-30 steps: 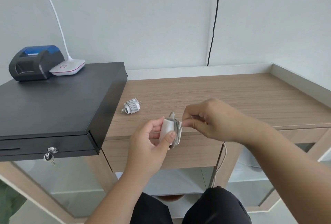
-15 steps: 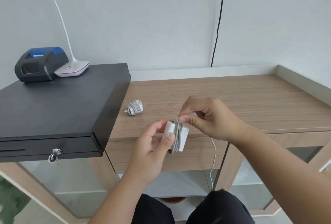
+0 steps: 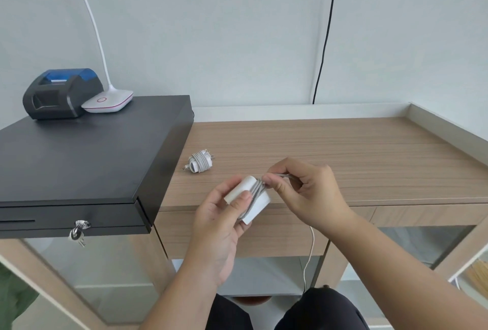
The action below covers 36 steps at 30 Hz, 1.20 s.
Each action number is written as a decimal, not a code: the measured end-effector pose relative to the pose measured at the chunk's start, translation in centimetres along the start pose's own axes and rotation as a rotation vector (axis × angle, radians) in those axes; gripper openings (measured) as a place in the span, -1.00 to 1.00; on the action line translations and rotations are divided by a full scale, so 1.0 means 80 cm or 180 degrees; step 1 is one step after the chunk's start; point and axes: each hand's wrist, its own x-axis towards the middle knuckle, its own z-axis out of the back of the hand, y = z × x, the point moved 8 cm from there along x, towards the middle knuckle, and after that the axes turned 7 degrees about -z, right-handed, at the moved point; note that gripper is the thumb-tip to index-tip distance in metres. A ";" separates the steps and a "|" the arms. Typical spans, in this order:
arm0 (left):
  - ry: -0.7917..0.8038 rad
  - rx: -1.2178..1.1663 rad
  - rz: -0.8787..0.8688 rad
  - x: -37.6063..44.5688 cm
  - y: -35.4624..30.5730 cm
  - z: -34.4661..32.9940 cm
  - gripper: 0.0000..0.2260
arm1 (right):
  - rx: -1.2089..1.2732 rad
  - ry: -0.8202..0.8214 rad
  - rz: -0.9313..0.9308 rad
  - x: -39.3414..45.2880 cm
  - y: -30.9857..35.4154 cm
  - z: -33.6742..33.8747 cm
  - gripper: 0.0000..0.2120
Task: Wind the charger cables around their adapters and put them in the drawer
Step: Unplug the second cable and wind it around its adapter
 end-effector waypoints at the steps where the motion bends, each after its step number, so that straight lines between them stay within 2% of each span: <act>1: -0.0074 -0.0198 0.0035 0.000 0.000 -0.001 -0.67 | -0.0011 -0.0033 0.0013 0.000 0.002 -0.001 -0.90; 4: -0.0289 -0.0792 0.0157 0.000 0.006 -0.004 -0.63 | -0.0055 -0.0175 -0.0045 -0.003 0.006 -0.005 -0.91; 6: -0.0332 -0.0920 0.0191 0.001 0.007 -0.005 -0.63 | -0.0123 -0.0288 -0.0076 -0.006 0.006 -0.007 -0.93; 11: -0.0061 0.0052 0.0007 0.002 -0.001 0.001 -0.70 | -0.0115 -0.0327 -0.0129 -0.014 0.001 -0.005 -0.93; 15: 0.0006 0.0490 -0.0116 0.000 -0.005 0.011 -0.71 | -0.0208 -0.0005 0.0220 -0.012 0.013 -0.007 -0.94; 18: 0.0187 0.0778 -0.0185 -0.001 -0.009 0.015 -0.70 | -0.0147 0.0509 0.0284 0.004 0.017 -0.006 -0.88; 21: 0.0611 0.0895 -0.0115 -0.003 -0.014 0.013 -0.62 | 0.0280 0.1078 -0.0120 0.021 0.003 -0.007 -0.86; 25: 0.0951 0.0512 0.0003 -0.007 -0.017 0.001 -0.48 | 0.1053 0.1208 -0.0805 0.025 -0.028 -0.016 -0.83; 28: 0.0906 0.0034 0.0058 -0.004 -0.014 -0.006 -0.46 | 0.1411 0.1274 -0.1134 0.002 -0.041 -0.042 -0.82; 31: 0.0782 -0.0210 0.0036 -0.002 -0.013 -0.008 -0.51 | 0.1656 0.1463 -0.1597 -0.030 -0.046 -0.072 -0.69; 34: 0.0516 -0.0144 -0.0079 0.004 -0.013 0.000 -0.68 | 0.1393 0.1487 -0.1865 -0.056 -0.060 -0.085 -0.66; 36: 0.0353 0.0024 -0.0176 0.010 -0.011 0.004 -0.65 | 0.0978 0.1544 -0.1877 -0.068 -0.063 -0.087 -0.68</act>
